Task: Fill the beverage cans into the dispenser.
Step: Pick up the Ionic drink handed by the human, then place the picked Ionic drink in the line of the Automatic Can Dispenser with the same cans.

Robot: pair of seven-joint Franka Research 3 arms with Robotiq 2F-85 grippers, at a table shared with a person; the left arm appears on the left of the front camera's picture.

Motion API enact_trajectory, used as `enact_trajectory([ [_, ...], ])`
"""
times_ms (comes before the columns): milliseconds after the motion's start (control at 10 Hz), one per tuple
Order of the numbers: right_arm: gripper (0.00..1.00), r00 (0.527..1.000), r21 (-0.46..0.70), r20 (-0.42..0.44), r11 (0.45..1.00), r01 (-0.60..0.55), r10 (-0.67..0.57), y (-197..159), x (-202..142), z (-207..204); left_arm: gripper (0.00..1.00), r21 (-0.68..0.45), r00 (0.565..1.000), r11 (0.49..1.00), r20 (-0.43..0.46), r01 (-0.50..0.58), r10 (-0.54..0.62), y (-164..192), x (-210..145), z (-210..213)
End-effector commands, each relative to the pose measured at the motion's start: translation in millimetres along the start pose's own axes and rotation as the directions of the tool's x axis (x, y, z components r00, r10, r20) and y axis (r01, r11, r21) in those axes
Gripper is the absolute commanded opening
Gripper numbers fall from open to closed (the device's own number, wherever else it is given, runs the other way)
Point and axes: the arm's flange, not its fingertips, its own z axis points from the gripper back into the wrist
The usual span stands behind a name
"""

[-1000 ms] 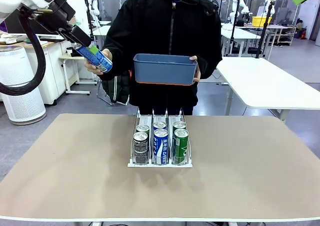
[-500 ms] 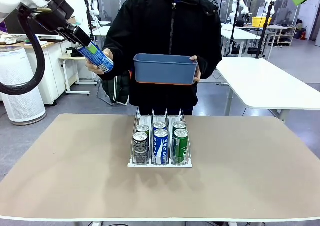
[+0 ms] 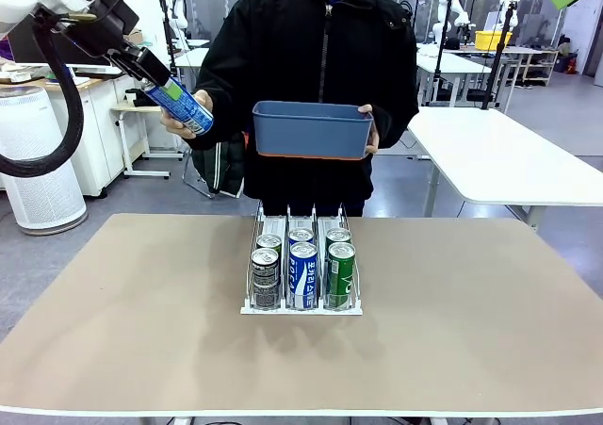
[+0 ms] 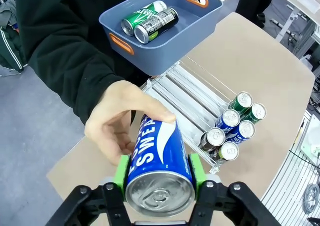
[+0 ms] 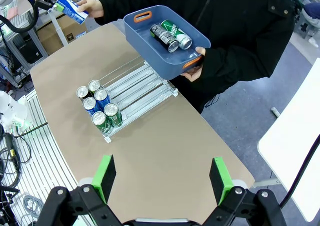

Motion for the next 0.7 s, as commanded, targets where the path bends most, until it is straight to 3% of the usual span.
enact_trajectory([
  [0, 1.00, 1.000, -0.001, -0.002, 1.000, -0.001, 0.001, 0.7, -0.3, -0.3, 0.18, 0.018, 1.000, 1.000, -0.023, -0.008, 0.008, -2.9, -1.7, -0.3],
  [600, 1.00, 1.000, -0.001, -0.002, 1.000, -0.001, 0.001, 0.7, -0.3, -0.3, 0.18, 0.000, 1.000, 1.000, 0.000, 0.000, 0.000, 0.0, 0.0, 0.0],
])
